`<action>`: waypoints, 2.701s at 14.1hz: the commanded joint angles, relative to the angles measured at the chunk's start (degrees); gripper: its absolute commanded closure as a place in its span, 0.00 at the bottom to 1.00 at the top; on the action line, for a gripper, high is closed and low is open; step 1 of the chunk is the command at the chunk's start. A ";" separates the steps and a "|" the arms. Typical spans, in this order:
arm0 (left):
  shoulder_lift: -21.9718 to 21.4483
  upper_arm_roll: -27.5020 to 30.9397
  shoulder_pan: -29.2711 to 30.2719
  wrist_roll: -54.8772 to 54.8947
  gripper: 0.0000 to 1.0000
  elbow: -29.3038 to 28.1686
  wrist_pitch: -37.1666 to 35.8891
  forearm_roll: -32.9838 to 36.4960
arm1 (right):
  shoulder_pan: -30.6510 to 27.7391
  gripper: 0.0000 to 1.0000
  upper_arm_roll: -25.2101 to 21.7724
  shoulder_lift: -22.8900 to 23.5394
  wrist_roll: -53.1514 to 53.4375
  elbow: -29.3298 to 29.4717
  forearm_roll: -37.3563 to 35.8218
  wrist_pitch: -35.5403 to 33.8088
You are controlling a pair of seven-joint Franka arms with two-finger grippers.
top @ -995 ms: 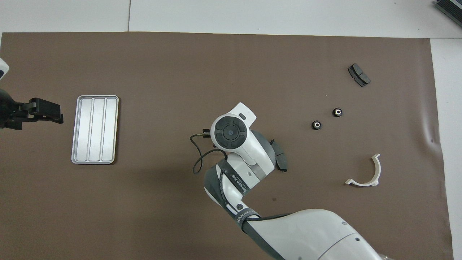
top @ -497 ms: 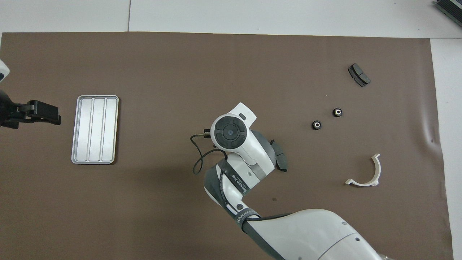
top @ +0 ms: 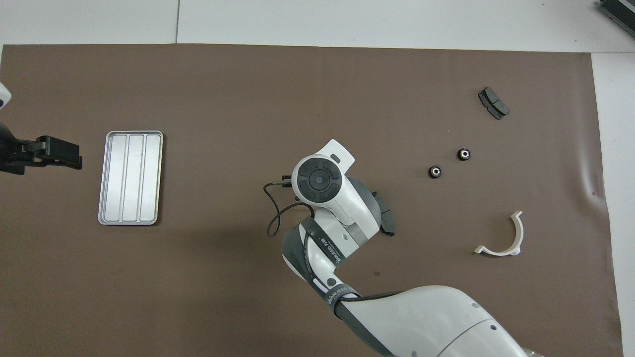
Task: Place bearing gear from tray to pile
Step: 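Grasp the last black gear at the table center with the right gripper, then carry the gear to the pile near the dark block and release it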
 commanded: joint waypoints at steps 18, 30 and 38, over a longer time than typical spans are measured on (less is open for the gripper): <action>-1.18 0.10 -0.17 0.45 0.00 -1.29 0.71 1.08 | -2.88 1.00 -0.53 -1.81 0.60 1.37 -0.61 -2.01; -1.18 0.10 -0.08 0.45 0.00 -1.29 0.62 1.08 | -26.70 1.00 -0.35 -2.62 -23.56 1.10 -0.35 -0.35; -1.18 0.10 -0.08 0.45 0.00 -1.29 0.62 1.08 | -28.29 0.49 -0.18 -0.86 -24.19 -0.57 1.76 2.73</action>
